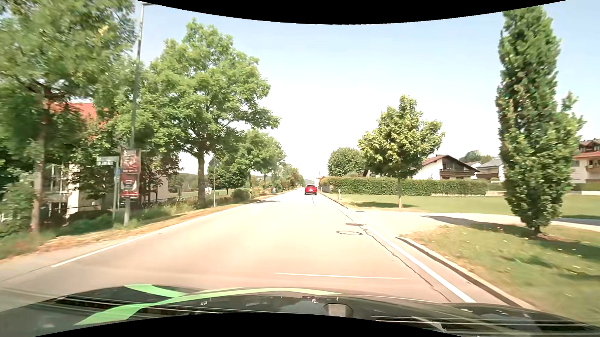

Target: Follow the waypoints while adhering to traffic rules and regulations

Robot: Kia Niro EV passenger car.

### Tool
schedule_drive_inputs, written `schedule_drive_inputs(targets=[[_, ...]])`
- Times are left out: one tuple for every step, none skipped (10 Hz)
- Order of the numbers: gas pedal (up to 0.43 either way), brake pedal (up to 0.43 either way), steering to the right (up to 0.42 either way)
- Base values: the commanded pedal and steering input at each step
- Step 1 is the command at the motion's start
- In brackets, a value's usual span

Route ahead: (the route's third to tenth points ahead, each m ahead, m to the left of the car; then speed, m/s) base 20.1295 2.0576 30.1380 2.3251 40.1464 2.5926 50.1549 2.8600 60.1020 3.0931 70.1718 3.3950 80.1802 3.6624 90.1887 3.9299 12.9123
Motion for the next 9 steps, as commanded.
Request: schedule_drive_inputs(targets=[[0.220, 0.000, -0.011], [0.220, 0.000, -0.011], [0.228, 0.000, -0.011], [0.228, 0.000, -0.011], [0.228, 0.000, -0.011], [0.228, 0.000, -0.011], [0.228, 0.000, -0.011], [0.228, 0.000, -0.011], [0.228, 0.000, -0.010]])
